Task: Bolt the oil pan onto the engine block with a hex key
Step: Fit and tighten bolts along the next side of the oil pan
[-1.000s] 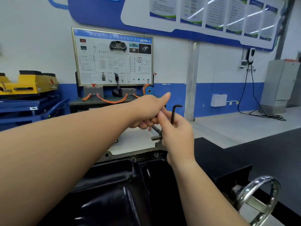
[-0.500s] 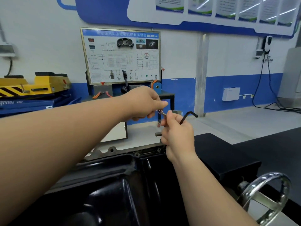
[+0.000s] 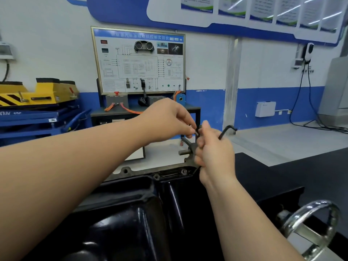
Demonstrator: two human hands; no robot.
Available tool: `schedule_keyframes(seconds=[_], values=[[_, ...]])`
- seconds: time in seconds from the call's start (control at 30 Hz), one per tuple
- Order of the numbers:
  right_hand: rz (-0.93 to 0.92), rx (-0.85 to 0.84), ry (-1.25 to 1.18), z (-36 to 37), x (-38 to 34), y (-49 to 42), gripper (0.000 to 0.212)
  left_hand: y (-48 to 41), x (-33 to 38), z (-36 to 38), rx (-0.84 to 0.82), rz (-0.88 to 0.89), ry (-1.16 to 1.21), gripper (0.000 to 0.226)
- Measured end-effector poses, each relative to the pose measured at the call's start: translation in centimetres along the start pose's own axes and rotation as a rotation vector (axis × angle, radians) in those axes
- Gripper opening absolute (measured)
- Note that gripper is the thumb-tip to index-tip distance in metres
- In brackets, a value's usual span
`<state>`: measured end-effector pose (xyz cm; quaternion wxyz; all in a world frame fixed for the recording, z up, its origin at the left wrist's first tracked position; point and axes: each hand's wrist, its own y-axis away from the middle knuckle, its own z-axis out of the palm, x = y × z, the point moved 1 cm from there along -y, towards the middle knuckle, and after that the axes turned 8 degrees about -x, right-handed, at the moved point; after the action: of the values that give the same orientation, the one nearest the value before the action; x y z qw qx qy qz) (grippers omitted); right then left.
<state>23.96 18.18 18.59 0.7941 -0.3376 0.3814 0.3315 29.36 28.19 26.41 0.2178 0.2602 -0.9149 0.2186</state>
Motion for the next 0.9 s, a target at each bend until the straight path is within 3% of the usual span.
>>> schedule_keyframes(seconds=[0.1, 0.23, 0.43, 0.6, 0.8, 0.9], values=[[-0.091, 0.139, -0.044, -0.8, -0.6, 0.0, 0.019, 0.0, -0.8, 0.5, -0.146, -0.036, -0.202, 0.008], [-0.211, 0.161, -0.084, -1.1, -0.8, 0.2, 0.020, 0.2, -1.6, 2.5, -0.384, -0.028, -0.461, 0.020], [-0.212, 0.236, 0.014, -1.4, -0.7, 0.3, 0.023, 0.0, -1.1, 3.2, -0.402, 0.052, -0.537, 0.021], [-0.234, 0.229, 0.002, -1.6, -0.7, 0.2, 0.044, 0.1, -1.2, 2.7, -0.388, 0.069, -0.585, 0.018], [-0.275, 0.232, 0.047, -1.2, -0.8, 0.4, 0.053, 0.0, -1.1, 2.9, -0.388, 0.092, -0.652, 0.015], [-0.309, 0.229, 0.085, -1.1, -0.9, 0.7, 0.050, 0.0, -1.0, 3.1, -0.392, 0.086, -0.665, 0.012]])
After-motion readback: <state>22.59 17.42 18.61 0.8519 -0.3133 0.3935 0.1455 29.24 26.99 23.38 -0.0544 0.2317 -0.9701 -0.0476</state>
